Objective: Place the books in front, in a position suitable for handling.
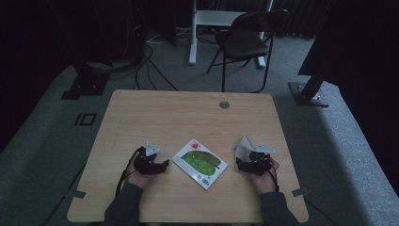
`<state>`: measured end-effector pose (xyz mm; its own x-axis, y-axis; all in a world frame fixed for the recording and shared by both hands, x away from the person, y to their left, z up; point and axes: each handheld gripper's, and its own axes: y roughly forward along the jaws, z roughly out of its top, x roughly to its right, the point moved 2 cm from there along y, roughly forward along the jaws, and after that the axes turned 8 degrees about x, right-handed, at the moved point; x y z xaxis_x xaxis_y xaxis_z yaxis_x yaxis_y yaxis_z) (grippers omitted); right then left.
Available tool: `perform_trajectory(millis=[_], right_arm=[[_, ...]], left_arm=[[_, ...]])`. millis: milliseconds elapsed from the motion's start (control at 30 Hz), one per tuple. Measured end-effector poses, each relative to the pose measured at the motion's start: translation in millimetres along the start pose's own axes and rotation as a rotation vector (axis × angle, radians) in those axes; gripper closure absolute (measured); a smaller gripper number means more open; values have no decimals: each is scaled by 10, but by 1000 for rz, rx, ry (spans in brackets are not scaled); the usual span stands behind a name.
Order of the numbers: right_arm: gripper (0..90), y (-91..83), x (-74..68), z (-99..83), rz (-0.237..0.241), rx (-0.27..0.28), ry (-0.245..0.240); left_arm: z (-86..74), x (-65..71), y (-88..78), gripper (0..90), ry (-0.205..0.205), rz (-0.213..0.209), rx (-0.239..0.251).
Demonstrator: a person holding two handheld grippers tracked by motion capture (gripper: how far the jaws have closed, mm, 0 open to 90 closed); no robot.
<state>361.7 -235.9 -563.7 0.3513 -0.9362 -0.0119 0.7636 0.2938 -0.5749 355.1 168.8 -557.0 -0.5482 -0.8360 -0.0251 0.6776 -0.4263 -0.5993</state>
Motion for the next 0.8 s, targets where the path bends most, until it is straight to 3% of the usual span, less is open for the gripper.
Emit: perform_trajectory(millis=[433, 633, 733, 800], right_arm=[[135, -29, -17, 11, 6, -11, 8], [135, -136, -16, 49, 5, 37, 9], [135, -232, -36, 77, -32, 78, -28], [136, -300, -48, 106, -31, 110, -35]], left_arm=[[-17, -27, 7, 282, 1, -18, 16], [-6, -37, -9, 291, 1, -13, -2], [2, -38, -20, 314, 4, -2, -8], [20, -35, -42, 315, 4, -2, 0]])
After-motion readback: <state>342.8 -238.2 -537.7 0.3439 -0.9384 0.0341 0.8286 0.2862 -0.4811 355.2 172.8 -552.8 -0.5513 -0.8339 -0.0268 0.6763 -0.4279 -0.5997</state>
